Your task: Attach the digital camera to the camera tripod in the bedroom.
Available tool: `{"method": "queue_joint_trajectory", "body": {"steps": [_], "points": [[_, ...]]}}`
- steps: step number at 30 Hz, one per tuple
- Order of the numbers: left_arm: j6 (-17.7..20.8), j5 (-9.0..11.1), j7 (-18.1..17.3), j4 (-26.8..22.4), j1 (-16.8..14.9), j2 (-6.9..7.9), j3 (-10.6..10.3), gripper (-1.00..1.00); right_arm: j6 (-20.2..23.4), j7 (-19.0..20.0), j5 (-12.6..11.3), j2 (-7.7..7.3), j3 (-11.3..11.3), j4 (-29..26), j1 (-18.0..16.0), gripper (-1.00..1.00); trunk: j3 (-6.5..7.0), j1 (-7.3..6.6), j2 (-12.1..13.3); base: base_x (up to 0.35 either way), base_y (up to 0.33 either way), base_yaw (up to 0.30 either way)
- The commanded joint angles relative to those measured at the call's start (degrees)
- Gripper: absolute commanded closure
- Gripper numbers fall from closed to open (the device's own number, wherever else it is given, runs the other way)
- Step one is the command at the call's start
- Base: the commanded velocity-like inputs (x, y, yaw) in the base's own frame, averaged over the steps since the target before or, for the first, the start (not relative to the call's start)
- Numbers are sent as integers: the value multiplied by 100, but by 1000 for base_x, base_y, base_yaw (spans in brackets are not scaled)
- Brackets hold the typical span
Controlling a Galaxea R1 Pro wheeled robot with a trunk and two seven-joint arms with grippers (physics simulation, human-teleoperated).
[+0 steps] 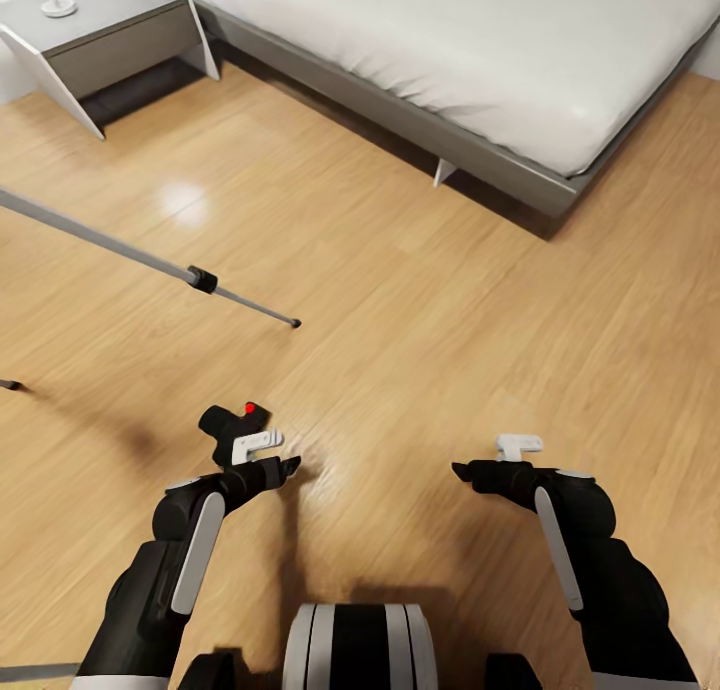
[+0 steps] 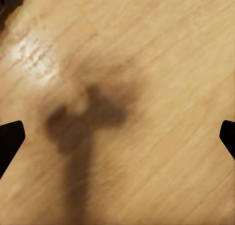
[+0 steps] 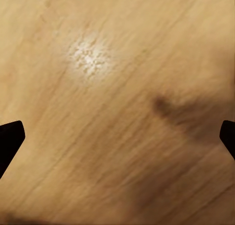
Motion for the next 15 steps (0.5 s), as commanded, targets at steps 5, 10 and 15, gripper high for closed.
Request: {"method": "queue_joint_trajectory", "body": {"steps": [5, 10, 15], "points": [[36, 27, 0, -4, -2, -4, 13, -100, 26, 12, -7, -6, -6, -12, -3, -100, -115, 12, -8, 0, 0, 0], [41, 25, 0, -4, -2, -3, 12, -100, 28, 12, -7, -8, -6, -19, -3, -100, -181, 19, -12, 0, 0, 0], [53, 23, 0, -4, -2, -3, 13, -100, 85, 12, -7, -9, -6, -21, -3, -100, -181, 19, -12, 0, 0, 0]]}}
